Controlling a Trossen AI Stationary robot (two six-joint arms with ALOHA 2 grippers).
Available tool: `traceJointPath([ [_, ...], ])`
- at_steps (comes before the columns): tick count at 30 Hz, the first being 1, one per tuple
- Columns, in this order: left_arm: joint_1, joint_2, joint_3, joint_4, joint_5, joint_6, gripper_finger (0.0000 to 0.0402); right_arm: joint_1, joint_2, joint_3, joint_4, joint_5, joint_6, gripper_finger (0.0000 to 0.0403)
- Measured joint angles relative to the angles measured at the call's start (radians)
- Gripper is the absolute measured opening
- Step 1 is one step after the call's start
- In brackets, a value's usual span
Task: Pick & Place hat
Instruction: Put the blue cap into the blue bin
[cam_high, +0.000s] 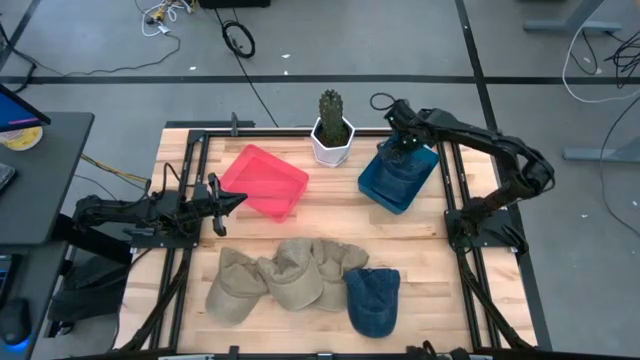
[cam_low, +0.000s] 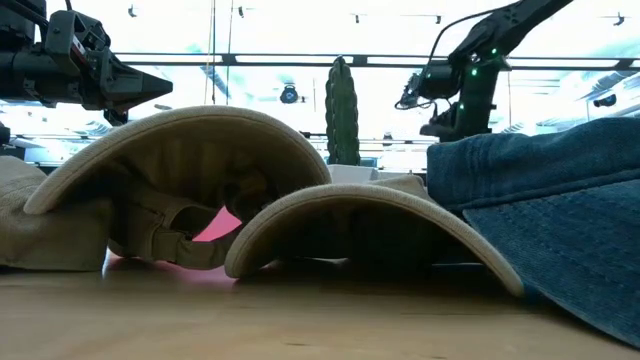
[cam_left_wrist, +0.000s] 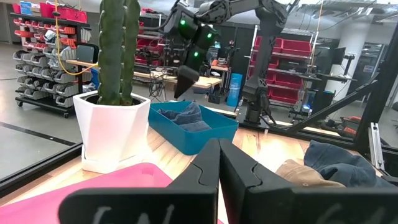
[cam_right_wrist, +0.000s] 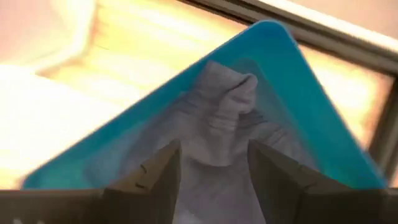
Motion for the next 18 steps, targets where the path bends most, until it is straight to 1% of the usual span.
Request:
traceJointPath([
  [7,0.0,0.0,0.0,0.0,0.0,0.0,0.0005,0.0,-0.046,0.0,0.027,-0.043,0.059,0.0185],
  [9,0.0,0.0,0.0,0.0,0.0,0.0,0.0005,0.0,-0.047,0.0,0.022,-0.08,0.088,0.0185],
  [14,0.0,0.0,0.0,0.0,0.0,0.0,0.0005,0.015,-0.047,0.0,0.013,-0.219,0.134,0.0185],
  [18,0.0,0.0,0.0,0.0,0.0,0.0,0.0005,0.062,-0.053,0.0,0.012,-0.255,0.134,0.0185],
])
